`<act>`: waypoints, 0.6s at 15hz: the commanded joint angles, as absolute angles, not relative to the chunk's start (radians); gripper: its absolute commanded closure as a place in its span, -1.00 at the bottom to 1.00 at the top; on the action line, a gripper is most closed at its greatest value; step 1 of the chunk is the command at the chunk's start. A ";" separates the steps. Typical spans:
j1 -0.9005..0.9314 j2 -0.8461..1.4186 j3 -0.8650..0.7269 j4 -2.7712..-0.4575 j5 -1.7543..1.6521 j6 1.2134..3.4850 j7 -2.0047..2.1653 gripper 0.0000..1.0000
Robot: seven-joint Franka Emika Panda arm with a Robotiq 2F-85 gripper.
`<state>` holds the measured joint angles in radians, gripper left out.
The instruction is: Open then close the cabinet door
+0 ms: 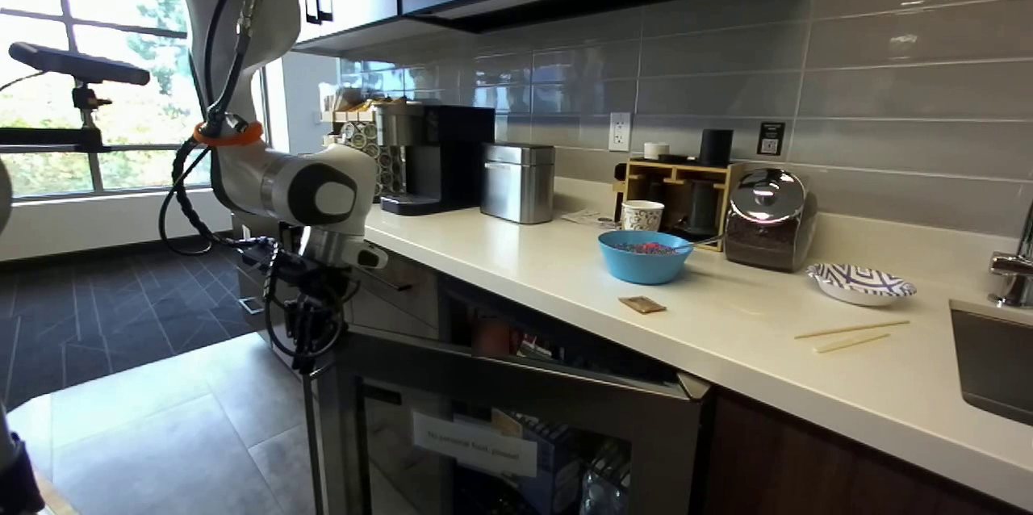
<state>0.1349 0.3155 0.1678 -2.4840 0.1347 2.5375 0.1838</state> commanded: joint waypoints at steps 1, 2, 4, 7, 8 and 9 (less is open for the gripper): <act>0.146 0.306 0.157 -2.508 0.082 2.501 0.119 0.94; 0.142 0.300 0.162 -2.519 0.073 2.501 0.096 0.94; 0.133 0.285 0.164 -2.544 0.062 2.493 0.057 0.94; 0.120 0.265 0.167 -2.583 0.056 2.498 0.001 0.94; 0.112 0.257 0.173 -2.599 0.066 2.504 -0.029 0.94; 0.112 0.251 0.171 -2.612 0.061 2.508 -0.042 0.94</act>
<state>0.1448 0.2770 0.1748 -2.5504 0.0569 2.5134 0.0741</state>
